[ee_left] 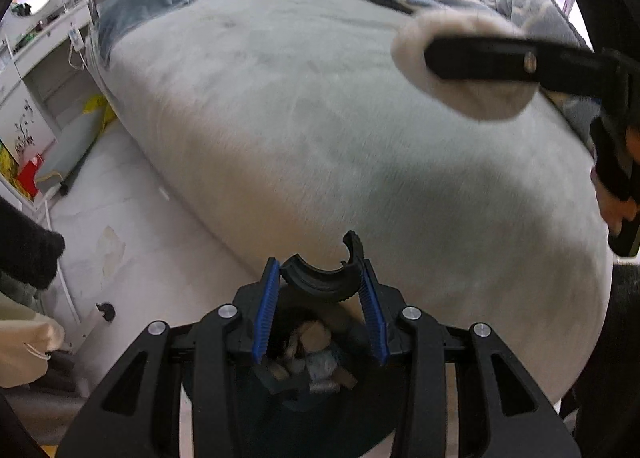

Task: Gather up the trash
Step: 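Carry the black clip with the left tool while the right tool carries the white cloth to the bin, then open the left tool over the bin to drop the black clip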

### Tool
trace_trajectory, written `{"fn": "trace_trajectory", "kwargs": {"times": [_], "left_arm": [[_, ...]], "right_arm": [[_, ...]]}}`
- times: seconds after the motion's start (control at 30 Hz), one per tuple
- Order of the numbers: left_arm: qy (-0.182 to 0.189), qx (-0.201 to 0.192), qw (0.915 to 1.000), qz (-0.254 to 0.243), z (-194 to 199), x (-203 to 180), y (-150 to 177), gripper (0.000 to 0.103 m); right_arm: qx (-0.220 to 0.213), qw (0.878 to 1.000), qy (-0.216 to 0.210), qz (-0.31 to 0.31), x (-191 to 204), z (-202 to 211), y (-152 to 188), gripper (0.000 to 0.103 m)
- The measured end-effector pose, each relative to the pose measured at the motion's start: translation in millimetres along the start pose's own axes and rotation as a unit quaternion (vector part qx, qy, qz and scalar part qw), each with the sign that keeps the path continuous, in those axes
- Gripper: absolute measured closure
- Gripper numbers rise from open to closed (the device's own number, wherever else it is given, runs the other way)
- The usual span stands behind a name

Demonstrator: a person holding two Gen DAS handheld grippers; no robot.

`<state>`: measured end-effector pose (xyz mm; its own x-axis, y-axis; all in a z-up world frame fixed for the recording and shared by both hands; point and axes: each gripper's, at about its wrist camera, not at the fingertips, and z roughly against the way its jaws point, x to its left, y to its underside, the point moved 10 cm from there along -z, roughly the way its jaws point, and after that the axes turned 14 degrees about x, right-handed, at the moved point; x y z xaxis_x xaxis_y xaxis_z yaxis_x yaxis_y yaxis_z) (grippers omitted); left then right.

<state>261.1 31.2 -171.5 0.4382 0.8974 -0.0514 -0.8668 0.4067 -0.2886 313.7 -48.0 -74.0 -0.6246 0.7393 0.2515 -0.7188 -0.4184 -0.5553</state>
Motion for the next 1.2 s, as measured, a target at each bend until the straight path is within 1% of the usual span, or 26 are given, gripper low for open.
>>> {"fn": "trace_trajectory", "kwargs": {"times": [0.17, 0.27, 0.37, 0.5, 0.57, 0.63, 0.73, 0.9, 1.07, 1.2], "left_arm": [[0.004, 0.038, 0.9991, -0.015, -13, 11, 27, 0.061], [0.008, 0.07, 0.9971, -0.029, -24, 15, 46, 0.061], [0.011, 0.109, 0.9929, -0.045, -39, 18, 70, 0.06], [0.011, 0.148, 0.9876, -0.052, -54, 23, 97, 0.056], [0.014, 0.163, 0.9853, -0.051, -58, 27, 109, 0.05], [0.011, 0.167, 0.9846, -0.05, -58, 34, 118, 0.039], [0.017, 0.169, 0.9846, -0.041, -57, 43, 129, 0.031], [0.007, 0.17, 0.9854, -0.005, -55, 70, 144, 0.03], [-0.007, 0.148, 0.9882, 0.041, -43, 99, 144, 0.025], [-0.018, 0.129, 0.9877, 0.088, -35, 125, 143, 0.024]], "right_arm": [[0.012, 1.0, -0.003, 0.015, 20, -18, -4, 0.051], [0.02, 1.0, -0.006, 0.017, 27, -30, -5, 0.051], [0.029, 0.999, -0.011, 0.021, 37, -41, -6, 0.051], [0.039, 0.998, -0.017, 0.038, 55, -54, -7, 0.051], [0.048, 0.997, -0.016, 0.05, 64, -62, -6, 0.051], [0.058, 0.997, -0.016, 0.057, 72, -72, -4, 0.051], [0.073, 0.995, -0.016, 0.066, 79, -85, -1, 0.051], [0.103, 0.991, -0.018, 0.079, 91, -108, 10, 0.051], [0.131, 0.986, -0.023, 0.095, 107, -126, 23, 0.051], [0.162, 0.98, -0.019, 0.11, 114, -144, 38, 0.051]]}}
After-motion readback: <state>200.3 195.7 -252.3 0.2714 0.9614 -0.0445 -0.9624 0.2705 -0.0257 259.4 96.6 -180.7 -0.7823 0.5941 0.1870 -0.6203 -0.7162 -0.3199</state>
